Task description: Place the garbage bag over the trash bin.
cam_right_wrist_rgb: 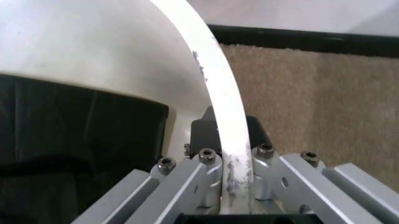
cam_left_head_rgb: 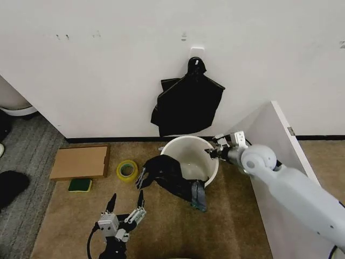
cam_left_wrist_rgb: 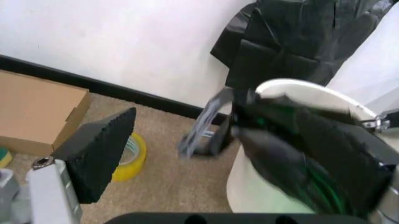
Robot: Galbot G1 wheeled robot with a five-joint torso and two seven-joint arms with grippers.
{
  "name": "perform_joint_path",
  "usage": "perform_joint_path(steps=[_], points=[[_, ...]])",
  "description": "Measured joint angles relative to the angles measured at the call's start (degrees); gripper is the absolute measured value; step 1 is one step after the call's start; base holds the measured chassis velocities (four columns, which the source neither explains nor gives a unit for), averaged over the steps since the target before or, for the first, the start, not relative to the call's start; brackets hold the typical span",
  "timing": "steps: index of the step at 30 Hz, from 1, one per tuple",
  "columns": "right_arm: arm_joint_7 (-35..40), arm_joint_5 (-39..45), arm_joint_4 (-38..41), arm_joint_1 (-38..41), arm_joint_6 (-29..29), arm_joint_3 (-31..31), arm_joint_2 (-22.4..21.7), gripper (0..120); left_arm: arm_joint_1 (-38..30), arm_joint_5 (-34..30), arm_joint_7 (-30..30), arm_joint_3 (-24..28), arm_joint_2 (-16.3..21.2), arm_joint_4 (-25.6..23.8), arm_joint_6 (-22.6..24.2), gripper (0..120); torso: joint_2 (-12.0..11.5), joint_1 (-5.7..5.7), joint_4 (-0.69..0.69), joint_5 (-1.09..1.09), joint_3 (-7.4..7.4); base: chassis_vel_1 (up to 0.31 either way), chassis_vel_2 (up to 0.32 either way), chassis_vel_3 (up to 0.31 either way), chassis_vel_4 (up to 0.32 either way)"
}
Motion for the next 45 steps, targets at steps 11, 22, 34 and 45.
perform_joint_path(steps=[11,22,34,45], points=[[9.07,4.11,8.61,-11.76,4.97,8.71,4.11,0,0.0,-0.04,-0.04,-0.03,0.21,-0.06,0.02,100,0.0,0.0,0.0,0.01,0.0,0.0,0.0,0.0,0.0],[14.09,-3.31,12.08,-19.72,9.76,11.1,9.68,0,-0.07,-0.94,-0.1,-0.4,1.08,0.0,0.44,100,0.0,0.0,0.0,0.0,0.0,0.0,0.0,0.0,0.0],[19.33,-10.16,13.16,-24.42,14.21,9.0,14.73,0,-1.6,-2.65,-0.29,-0.22,1.44,0.82,1.6,100,-0.01,0.0,0.0,0.0,0.0,0.0,0.0,0.0,0.0],[21.56,-9.78,12.55,-26.29,16.13,7.73,18.75,0,-2.24,-3.28,-0.36,-0.41,1.56,1.17,1.87,100,-0.01,0.0,0.0,0.0,0.0,0.0,0.0,0.0,0.0]])
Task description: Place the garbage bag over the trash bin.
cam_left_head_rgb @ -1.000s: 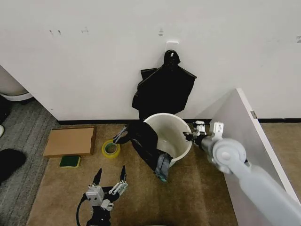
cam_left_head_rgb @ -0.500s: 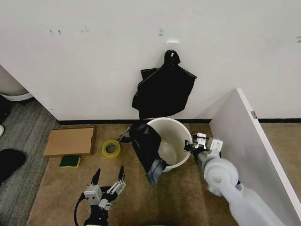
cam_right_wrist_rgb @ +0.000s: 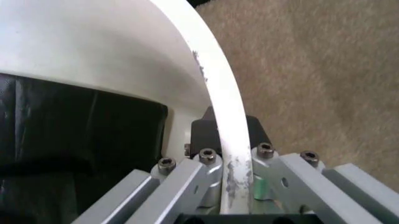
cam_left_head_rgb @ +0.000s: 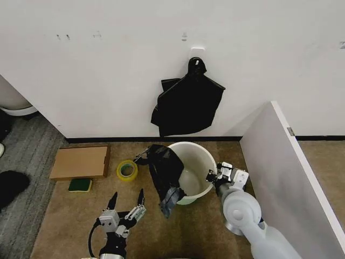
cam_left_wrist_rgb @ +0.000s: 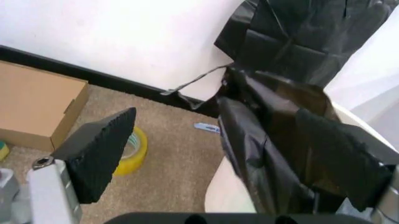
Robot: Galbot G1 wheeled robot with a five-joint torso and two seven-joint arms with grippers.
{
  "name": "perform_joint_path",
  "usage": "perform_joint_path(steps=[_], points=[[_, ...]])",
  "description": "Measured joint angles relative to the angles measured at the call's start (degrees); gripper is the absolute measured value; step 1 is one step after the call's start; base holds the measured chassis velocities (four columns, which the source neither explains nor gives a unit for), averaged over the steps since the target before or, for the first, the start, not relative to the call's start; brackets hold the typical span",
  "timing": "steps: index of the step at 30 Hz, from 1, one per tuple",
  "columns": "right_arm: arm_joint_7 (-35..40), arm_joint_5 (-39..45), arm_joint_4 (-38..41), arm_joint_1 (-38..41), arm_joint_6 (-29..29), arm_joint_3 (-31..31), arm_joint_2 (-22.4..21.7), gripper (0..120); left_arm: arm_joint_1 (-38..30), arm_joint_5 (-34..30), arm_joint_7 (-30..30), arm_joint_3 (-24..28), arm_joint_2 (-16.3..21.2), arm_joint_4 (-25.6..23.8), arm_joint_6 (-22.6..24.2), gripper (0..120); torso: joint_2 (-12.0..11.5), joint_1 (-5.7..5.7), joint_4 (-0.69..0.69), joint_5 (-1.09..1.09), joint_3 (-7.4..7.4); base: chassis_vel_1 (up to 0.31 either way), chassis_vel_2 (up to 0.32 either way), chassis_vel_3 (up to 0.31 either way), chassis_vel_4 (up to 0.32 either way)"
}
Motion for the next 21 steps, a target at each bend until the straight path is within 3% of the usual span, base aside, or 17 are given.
perform_joint_path(steps=[21], points=[[-8.24,-8.02,-5.77,1.55,4.3,-3.75,3.39,0,0.66,0.61,0.02,-0.03,-1.08,-0.33,-0.44,100,0.0,0.0,0.01,0.01,0.0,0.0,0.0,0.0,0.0]])
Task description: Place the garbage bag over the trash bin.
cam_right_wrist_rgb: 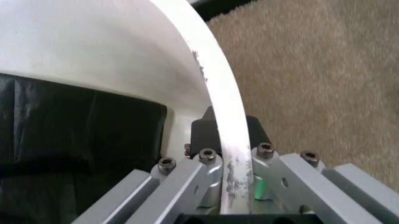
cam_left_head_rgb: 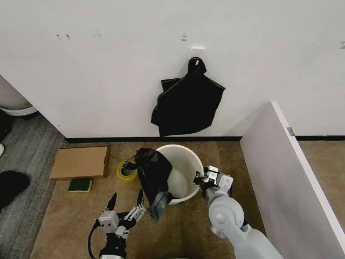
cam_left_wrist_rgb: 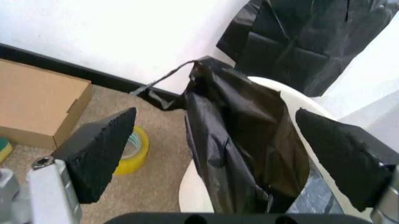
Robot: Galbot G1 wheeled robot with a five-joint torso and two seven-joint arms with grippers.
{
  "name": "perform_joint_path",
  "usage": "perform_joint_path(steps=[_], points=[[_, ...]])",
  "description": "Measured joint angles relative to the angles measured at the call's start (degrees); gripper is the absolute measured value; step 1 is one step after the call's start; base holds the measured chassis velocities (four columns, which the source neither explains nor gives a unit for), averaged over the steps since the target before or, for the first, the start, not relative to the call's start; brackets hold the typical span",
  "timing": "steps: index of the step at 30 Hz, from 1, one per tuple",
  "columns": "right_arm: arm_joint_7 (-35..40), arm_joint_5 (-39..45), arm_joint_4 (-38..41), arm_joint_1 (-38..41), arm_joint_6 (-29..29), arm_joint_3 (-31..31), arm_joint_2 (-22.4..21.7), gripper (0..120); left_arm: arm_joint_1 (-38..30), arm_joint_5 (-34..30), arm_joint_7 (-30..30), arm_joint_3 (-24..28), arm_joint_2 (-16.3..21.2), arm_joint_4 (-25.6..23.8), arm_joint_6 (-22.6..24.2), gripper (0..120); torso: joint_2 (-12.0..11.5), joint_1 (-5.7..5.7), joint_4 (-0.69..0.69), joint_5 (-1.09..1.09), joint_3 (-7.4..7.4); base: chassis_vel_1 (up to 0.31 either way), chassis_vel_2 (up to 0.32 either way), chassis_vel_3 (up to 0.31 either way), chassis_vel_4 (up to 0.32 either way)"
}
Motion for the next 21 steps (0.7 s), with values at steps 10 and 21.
perform_joint_path(steps=[10,21], points=[[-0.13,-0.38,0.08,0.05,-1.32,-0.41,-1.4,4,-0.01,0.04,0.03,0.17,0.01,0.05,-0.07,100,0.0,0.0,0.0,0.0,0.0,0.0,0.0,0.0,0.0],[-0.05,0.57,0.59,0.41,-1.58,-1.3,-3.5,40,0.4,0.04,0.07,0.17,-0.07,-0.03,-0.36,100,0.0,0.0,0.0,0.01,0.0,0.0,0.0,0.0,0.0]])
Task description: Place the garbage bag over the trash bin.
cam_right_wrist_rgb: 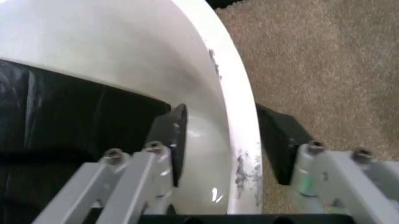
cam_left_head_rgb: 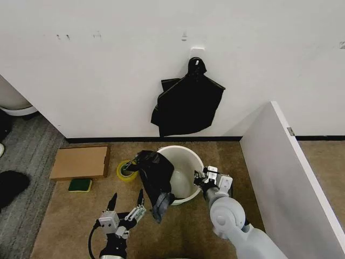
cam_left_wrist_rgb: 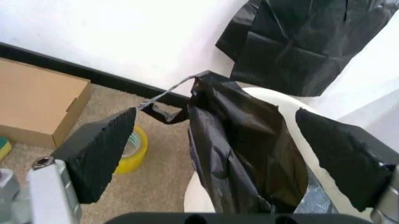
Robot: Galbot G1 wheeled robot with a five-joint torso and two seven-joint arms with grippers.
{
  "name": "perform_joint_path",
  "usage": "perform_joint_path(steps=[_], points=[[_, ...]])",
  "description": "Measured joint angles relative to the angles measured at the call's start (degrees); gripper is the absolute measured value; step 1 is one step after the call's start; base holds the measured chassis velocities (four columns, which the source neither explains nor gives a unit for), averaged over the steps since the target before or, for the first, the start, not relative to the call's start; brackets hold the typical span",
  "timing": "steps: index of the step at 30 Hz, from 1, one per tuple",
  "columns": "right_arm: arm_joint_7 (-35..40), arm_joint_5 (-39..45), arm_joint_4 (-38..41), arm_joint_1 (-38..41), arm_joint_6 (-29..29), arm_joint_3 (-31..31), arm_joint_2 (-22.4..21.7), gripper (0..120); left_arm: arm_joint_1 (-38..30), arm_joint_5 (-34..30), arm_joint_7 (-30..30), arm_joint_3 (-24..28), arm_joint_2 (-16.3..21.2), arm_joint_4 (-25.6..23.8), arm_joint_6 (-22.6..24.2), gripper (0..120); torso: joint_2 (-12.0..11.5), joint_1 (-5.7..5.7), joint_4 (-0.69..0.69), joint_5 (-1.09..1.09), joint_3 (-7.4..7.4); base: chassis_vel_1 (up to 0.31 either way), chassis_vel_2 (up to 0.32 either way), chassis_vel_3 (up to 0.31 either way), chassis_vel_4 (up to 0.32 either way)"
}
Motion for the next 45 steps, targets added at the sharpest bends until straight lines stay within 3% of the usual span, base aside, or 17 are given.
perform_joint_path(steps=[5,7,13,17,24,28,29,32,36,45], points=[[0.04,-0.15,2.4,-1.02,-0.52,0.72,-1.83,62,0.33,0.14,0.03,-0.07,-0.02,-0.12,-0.34,100,0.0,0.0,0.0,0.0,0.0,0.0,0.0,0.0,0.0],[0.03,-0.27,2.96,-1.35,-0.66,0.92,-2.32,66,0.37,0.18,0.03,-0.08,-0.01,-0.17,-0.37,100,0.0,0.0,0.0,0.0,0.0,0.0,0.0,0.0,0.0],[-0.22,-4.76,9.32,-5.23,-0.58,2.78,-7.19,90,0.71,0.54,-0.02,-0.28,0.27,-0.57,-0.41,100,0.0,0.0,0.0,0.01,0.0,0.0,0.0,0.0,0.0],[-1.28,-7.91,12.76,-5.99,-1.28,3.51,-9.92,99,0.93,1.43,-0.37,-0.34,0.42,-0.56,0.0,100,0.0,0.0,-0.01,0.0,0.0,0.0,0.0,0.0,0.0],[-8.11,-7.65,18.59,-3.04,-3.31,2.86,-17.76,100,1.5,3.03,-0.49,-0.49,0.71,-0.33,-0.14,100,0.0,0.0,0.0,0.0,0.0,0.0,0.0,0.0,0.0],[-11.37,-0.77,21.06,-0.01,-6.69,1.35,-21.85,100,1.67,4.55,-0.51,-0.74,0.76,0.18,-0.61,100,0.0,0.0,0.0,0.0,0.0,0.0,0.0,0.0,0.0],[-12.15,4.34,22.21,2.08,-9.6,0.27,-23.19,100,1.74,6.19,-0.66,-0.85,0.88,0.72,-0.79,100,0.0,0.0,0.01,-0.01,0.0,0.0,0.0,0.0,0.0],[-12.48,8.89,22.67,4.48,-12.08,-1.32,-23.59,100,1.89,7.71,-0.87,-0.94,0.98,1.21,-0.94,100,0.0,0.0,-0.02,-0.01,0.0,0.0,0.0,0.0,0.0],[-12.17,14.17,21.18,13.41,-16.03,-7.2,-21.82,100,2.53,10.19,-1.16,-1.17,0.93,1.54,-1.24,100,0.0,0.0,0.0,-0.01,0.01,0.0,0.0,0.0,0.0],[-10.87,15.88,17.09,24.09,-19.13,-16.78,-17.09,100,6.24,10.55,-0.91,-2.46,-0.1,1.76,-5.39,100,0.0,0.0,0.0,-0.02,0.01,0.0,0.0,0.0,0.0]])
